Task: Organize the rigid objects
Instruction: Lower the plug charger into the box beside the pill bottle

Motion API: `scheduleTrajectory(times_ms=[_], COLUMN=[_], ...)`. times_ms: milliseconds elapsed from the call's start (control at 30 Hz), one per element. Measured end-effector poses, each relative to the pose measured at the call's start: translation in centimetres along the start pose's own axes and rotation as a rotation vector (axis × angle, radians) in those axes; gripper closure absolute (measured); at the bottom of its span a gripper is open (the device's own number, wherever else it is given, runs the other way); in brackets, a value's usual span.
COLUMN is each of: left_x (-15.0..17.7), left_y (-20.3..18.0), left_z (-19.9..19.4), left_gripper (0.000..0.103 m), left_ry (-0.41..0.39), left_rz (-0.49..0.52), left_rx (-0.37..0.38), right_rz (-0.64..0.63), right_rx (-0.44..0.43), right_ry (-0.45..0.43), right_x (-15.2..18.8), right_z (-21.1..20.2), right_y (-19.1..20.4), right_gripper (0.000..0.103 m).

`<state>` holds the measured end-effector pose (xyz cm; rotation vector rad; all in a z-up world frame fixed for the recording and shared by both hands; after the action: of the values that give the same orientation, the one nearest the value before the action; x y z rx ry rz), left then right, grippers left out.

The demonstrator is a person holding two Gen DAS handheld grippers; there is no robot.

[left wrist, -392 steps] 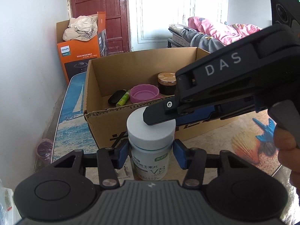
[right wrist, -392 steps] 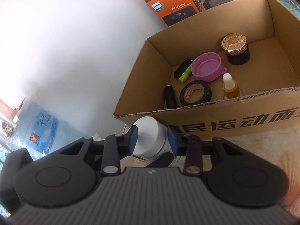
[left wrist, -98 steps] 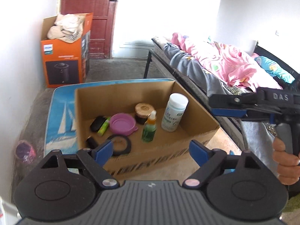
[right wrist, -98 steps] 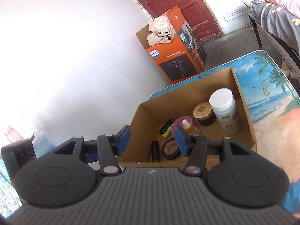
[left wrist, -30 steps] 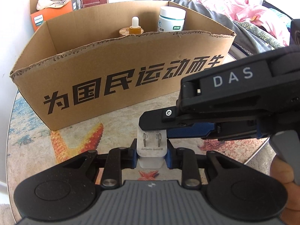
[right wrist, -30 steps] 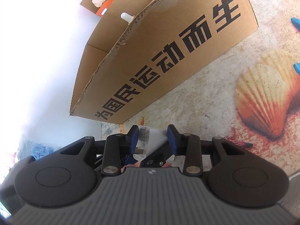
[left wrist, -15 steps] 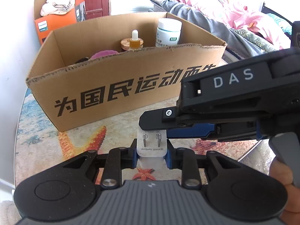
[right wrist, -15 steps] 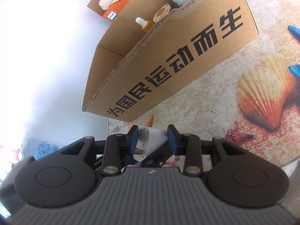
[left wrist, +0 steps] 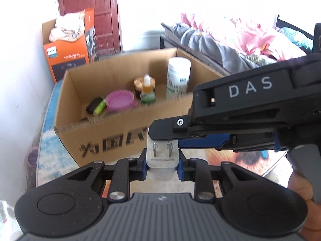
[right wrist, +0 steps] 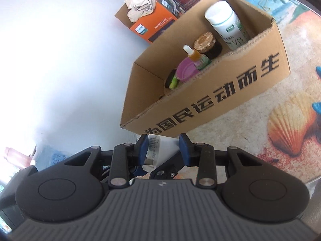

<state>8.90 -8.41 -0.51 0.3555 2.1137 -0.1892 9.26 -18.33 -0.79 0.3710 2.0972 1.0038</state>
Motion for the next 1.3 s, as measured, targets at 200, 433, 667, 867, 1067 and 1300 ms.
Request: scheduleTrajectory(times_ms=[200, 433, 667, 867, 1067, 1300], left_x=[-5.5, -10.5, -10.3, -7.7, -5.8, -5.3], left_y=[0.8, 1.0, 1.3, 1.5, 0.9, 0.9], left_z=[-0.6, 2.8, 9.5, 14.4, 16.2, 17.3], left_gripper=[0.075, 0.075, 0.075, 0.075, 0.075, 0.075], left_ry=[-0.089, -0.076, 0.07, 0.189, 0.247, 0.26], left_rz=[0.02, 0.006, -0.044, -0.092, -0.109, -0.112], left_rx=[0.01, 0.081, 0.144, 0.17, 0.175, 0.164], right_rz=[-0.085, -0.093, -0.029, -0.005, -0.024, -0.12], right_rx=[-0.056, -0.046, 0.041, 0.115, 0.167, 0.197], right_ry=[-0.088, -0.119, -0.048, 0.029, 0.072, 0.086], right_x=[-4.7, -10.1, -12.7, -11.7, -11.1, -10.9], right_z=[-1.0, 0.2, 4.4, 7.4, 9.8, 10.9], right_y=[3.9, 4.1, -0.9, -5.0, -7.5, -7.6], right_gripper=[0.069, 0.069, 0.069, 0.069, 0.07, 0.07])
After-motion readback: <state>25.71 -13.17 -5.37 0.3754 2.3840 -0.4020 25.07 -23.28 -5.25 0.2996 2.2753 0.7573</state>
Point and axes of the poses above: each gripper's, at about its wrist camera, not at the fingertips, and z roughly the way its jaws point, y to its left, x to its underside, the point moved 5 cm from there along z, roughly the way its jaws point, and after that the axes turned 12 degrees about -y, right-handed, at the moved point
